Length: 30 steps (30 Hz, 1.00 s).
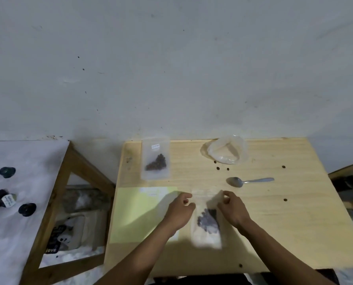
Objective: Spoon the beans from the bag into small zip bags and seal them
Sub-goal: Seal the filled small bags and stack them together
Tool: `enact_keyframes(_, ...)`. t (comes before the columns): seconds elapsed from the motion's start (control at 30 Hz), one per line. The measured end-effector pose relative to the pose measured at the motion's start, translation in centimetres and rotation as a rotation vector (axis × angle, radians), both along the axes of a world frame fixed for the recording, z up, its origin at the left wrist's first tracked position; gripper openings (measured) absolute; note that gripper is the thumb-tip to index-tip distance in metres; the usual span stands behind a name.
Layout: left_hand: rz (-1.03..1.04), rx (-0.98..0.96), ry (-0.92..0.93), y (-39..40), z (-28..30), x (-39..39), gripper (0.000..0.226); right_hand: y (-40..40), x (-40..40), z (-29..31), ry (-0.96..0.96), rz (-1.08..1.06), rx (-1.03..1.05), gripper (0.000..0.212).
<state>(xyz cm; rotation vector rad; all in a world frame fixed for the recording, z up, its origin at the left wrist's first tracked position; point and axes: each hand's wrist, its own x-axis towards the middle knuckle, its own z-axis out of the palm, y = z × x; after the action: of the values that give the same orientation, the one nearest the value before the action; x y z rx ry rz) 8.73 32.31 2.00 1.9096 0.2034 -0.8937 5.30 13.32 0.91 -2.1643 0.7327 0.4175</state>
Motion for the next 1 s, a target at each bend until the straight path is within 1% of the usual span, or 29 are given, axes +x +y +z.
enact_keyframes(0.03,-0.008,-0.002,0.016,-0.8,0.2,-0.5,0.037,0.1,-0.3,-0.2,-0.001,-0.026,0.025,0.049)
enact_keyframes(0.1,0.02,-0.001,0.021,-1.9,0.5,-1.1,0.038,0.1,-0.6,-0.6,-0.009,-0.147,0.135,0.045)
enact_keyframes(0.17,0.117,-0.027,0.016,-2.5,0.9,-1.5,0.038,-0.1,-0.7,-0.5,-0.017,-0.307,0.268,0.03)
enact_keyframes(0.2,0.172,-0.048,0.01,-2.5,1.0,-1.6,0.038,-0.2,-0.8,-0.3,-0.026,-0.356,0.319,0.021)
enact_keyframes(0.23,0.216,-0.065,-0.004,-2.5,1.1,-1.7,0.036,-0.3,-1.0,-0.2,-0.044,-0.378,0.361,0.019)
enact_keyframes(0.33,0.296,-0.094,-0.057,-1.7,1.7,-2.0,0.019,0.0,-1.2,1.0,-0.104,-0.334,0.494,0.018)
enact_keyframes(0.43,0.393,-0.138,-0.149,-0.3,2.4,-2.3,0.013,1.4,-0.8,2.2,-0.152,-0.26,0.629,0.025)
enact_keyframes(0.53,0.481,-0.135,-0.21,1.9,3.1,-2.5,0.012,3.4,0.1,3.1,-0.188,-0.172,0.636,0.028)
enact_keyframes(0.67,0.538,-0.111,-0.257,5.8,3.9,-2.7,0.014,6.7,1.6,4.0,-0.187,-0.06,0.665,0.017)
enact_keyframes(0.73,0.565,-0.127,-0.297,7.9,4.5,-2.8,0.013,8.4,2.3,4.4,-0.152,0.015,0.707,0.018)
enact_keyframes(0.8,0.63,-0.154,-0.322,10.1,5.2,-2.9,0.014,9.9,3.1,4.2,-0.136,0.051,0.697,0.024)
enact_keyframes(0.87,0.696,-0.16,-0.336,12.4,5.4,-3.0,0.014,11.1,3.8,3.4,-0.177,0.075,0.598,0.019)
enact_keyframes(0.93,0.761,-0.158,-0.346,14.8,5.5,-3.2,0.014,12.4,4.4,2.1,-0.241,0.173,0.405,0.013)
enact_keyframes(1.0,0.817,-0.138,-0.356,17.0,5.6,-3.6,0.014,13.8,5.0,0.8,-0.296,0.342,0.18,0.016)
